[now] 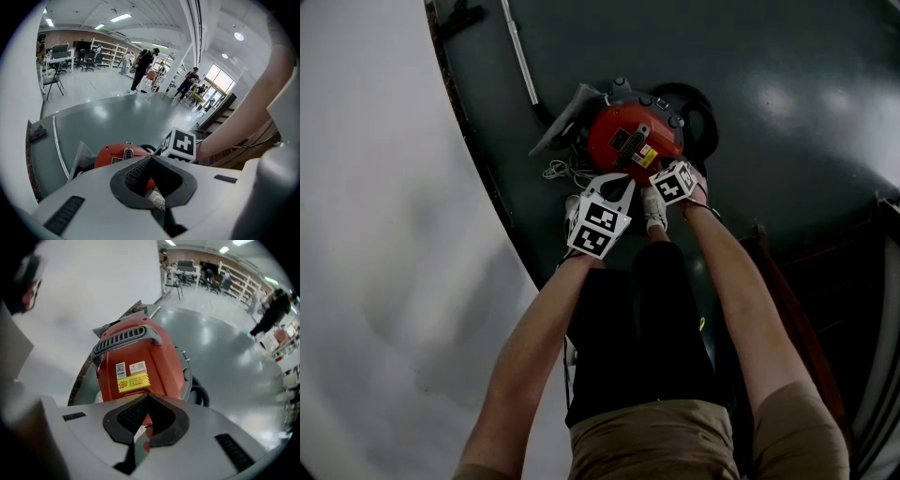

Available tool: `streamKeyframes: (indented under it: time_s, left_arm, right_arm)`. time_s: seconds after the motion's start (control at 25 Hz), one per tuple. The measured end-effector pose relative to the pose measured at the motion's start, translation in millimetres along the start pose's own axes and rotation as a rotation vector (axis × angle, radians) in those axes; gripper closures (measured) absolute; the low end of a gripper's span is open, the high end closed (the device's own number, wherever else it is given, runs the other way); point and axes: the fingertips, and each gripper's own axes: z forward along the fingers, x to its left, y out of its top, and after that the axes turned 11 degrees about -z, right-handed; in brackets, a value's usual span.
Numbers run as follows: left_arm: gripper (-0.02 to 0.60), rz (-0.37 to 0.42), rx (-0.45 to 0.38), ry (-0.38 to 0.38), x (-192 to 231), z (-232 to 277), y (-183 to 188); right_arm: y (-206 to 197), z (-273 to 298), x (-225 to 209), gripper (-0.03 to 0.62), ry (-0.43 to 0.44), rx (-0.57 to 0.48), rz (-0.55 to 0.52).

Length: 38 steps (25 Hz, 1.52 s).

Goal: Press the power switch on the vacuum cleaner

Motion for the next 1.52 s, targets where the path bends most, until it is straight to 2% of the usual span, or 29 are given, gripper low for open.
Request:
streamKeyframes:
  time_s: [0.08, 0.24, 0.36, 0.44, 0.56, 0.64, 0.72, 0.76, 0.88, 0.96, 1.04, 1.24, 1.52]
  left_arm:
    - [0.577, 0.005, -0.004, -0.001, 2, 0, 2]
    - [0.577, -0.001, -0.014, 0.016, 1, -10, 8]
    - [0.577, -0.007, -0.048, 0.042, -3, -29, 21]
    - [0.577, -0.046, -0.092, 0.043, -12, -48, 32]
    - [0.577, -0.110, -0.193, 0.025, -36, -90, 57]
    - [0.577, -0.122, -0.252, 0.027, -62, -124, 73]
    - [0.577, -0.124, -0.315, 0.012, -92, -160, 92]
    - [0.577, -0.123, -0.360, -0.019, -107, -178, 107]
    - [0.577, -0.117, -0.513, -0.178, -161, -237, 151]
    - [0.577, -0.088, -0.566, -0.223, -196, -277, 161]
    - [0.577, -0.059, -0.599, -0.215, -219, -312, 168]
    - [0.577, -0.031, -0.672, -0.158, -237, -379, 182]
    - [0.577, 0.099, -0.716, -0.205, -265, -460, 191]
  right_arm:
    - [2, 3, -2, 0.582, 0.071, 0.030, 0.078]
    - [4, -7, -4, 0.582, 0.106, 0.016, 0.062]
    - [16, -45, -29, 0.582, 0.074, -0.112, 0.191]
    - [27, -85, -44, 0.582, 0.053, -0.226, 0.259]
    - [40, -165, -63, 0.582, 0.000, -0.362, 0.297]
    - [46, -230, -72, 0.582, -0.033, -0.445, 0.317]
    - [58, -297, -80, 0.582, -0.061, -0.535, 0.311]
    - [68, -330, -86, 0.582, -0.076, -0.584, 0.297]
    - [99, -423, -95, 0.582, -0.102, -0.714, 0.243]
    - [102, -483, -84, 0.582, -0.101, -0.779, 0.218]
    - [102, -537, -74, 0.582, -0.115, -0.841, 0.193]
    - [103, -639, -47, 0.582, -0.174, -0.946, 0.133]
    - [112, -741, 10, 0.582, -0.245, -1.065, 0.073]
